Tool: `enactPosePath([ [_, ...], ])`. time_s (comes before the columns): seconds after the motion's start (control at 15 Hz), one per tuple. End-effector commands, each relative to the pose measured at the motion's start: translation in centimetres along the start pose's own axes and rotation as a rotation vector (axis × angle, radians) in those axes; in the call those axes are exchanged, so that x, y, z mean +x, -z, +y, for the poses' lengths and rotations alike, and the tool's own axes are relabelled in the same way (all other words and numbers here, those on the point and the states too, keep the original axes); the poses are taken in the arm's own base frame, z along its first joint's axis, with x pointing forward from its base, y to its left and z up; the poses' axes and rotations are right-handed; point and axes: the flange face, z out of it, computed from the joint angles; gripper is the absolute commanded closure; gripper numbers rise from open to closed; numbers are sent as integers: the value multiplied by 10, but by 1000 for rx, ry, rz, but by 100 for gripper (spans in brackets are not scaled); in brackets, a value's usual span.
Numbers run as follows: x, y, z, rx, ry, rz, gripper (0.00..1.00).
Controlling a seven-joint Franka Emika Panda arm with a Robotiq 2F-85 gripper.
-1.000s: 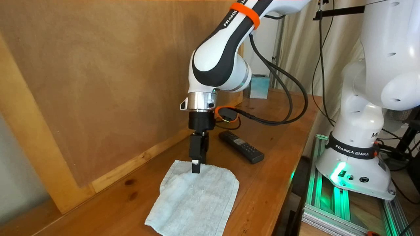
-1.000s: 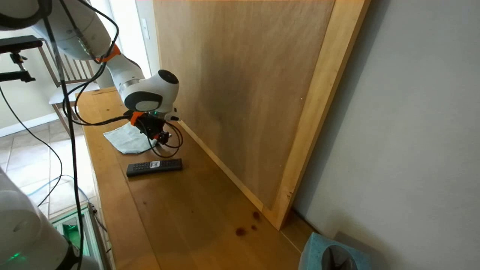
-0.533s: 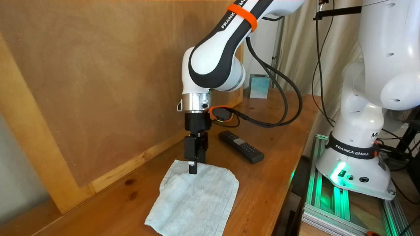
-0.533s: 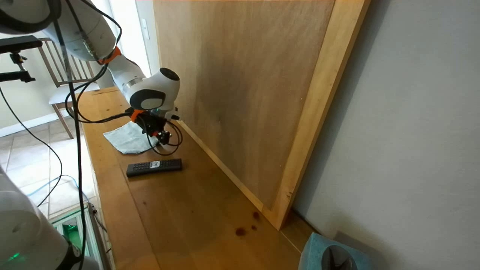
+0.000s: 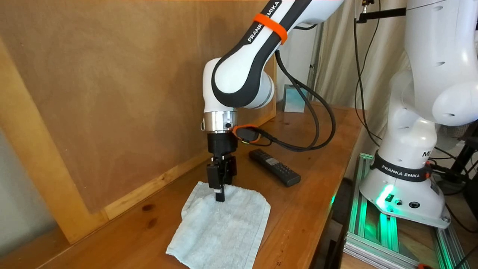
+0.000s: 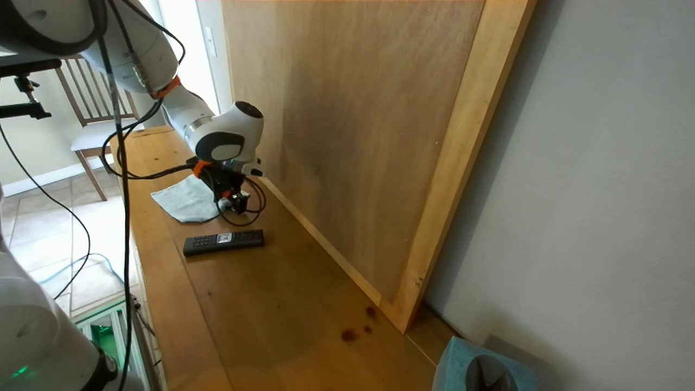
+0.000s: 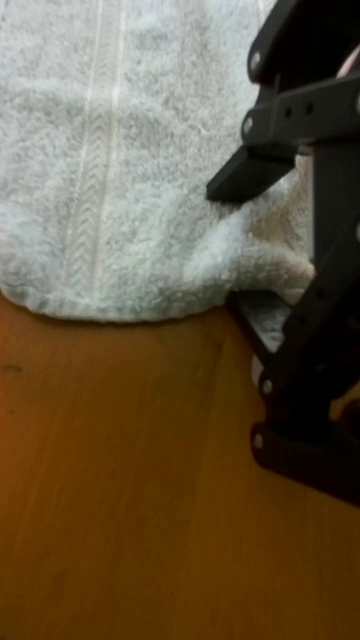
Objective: Put the towel on the remote control
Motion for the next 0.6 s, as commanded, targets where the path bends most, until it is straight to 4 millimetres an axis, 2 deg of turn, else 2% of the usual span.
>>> enactPosePath([
  [0.0,9,1,-6,-31,-15,0,73],
  [0.07,9,3,-8,-39,-15,3,83],
  [0.2,9,8,-16,-50,-18,7,96],
  [0.33,5,15,-25,-64,-40,19,100],
  [0.53,-9,30,-43,-111,-111,44,98],
])
